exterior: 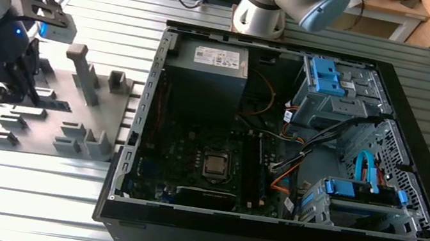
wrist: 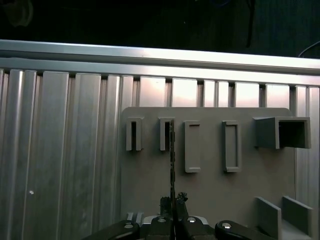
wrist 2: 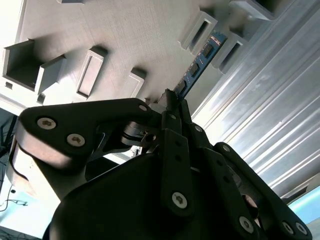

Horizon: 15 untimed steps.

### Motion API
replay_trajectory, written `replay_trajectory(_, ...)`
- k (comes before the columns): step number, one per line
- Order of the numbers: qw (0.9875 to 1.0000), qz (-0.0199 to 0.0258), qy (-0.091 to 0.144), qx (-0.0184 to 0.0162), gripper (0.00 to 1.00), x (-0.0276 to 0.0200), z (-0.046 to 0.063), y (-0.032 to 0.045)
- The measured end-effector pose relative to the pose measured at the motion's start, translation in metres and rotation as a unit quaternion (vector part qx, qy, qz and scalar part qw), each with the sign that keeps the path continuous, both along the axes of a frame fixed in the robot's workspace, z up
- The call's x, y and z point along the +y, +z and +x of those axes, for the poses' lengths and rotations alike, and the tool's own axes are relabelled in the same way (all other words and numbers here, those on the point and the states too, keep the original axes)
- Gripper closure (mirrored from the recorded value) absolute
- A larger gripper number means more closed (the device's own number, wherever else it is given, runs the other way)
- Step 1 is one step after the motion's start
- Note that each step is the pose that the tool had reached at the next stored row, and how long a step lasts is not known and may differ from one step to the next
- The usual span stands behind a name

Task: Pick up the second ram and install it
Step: 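Pick up the second ram and move it above second insertion slot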

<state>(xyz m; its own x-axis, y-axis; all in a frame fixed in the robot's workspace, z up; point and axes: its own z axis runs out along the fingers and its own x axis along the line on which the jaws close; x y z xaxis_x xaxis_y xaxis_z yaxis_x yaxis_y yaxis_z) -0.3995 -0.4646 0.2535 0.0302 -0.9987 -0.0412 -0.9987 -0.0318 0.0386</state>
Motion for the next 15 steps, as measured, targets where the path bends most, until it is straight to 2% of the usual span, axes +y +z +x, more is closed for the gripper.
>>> replay_trajectory(15, 1.0000, 0.0000, 0.000, 0.0000, 0.86, 0.0000, 0.000, 0.0167)
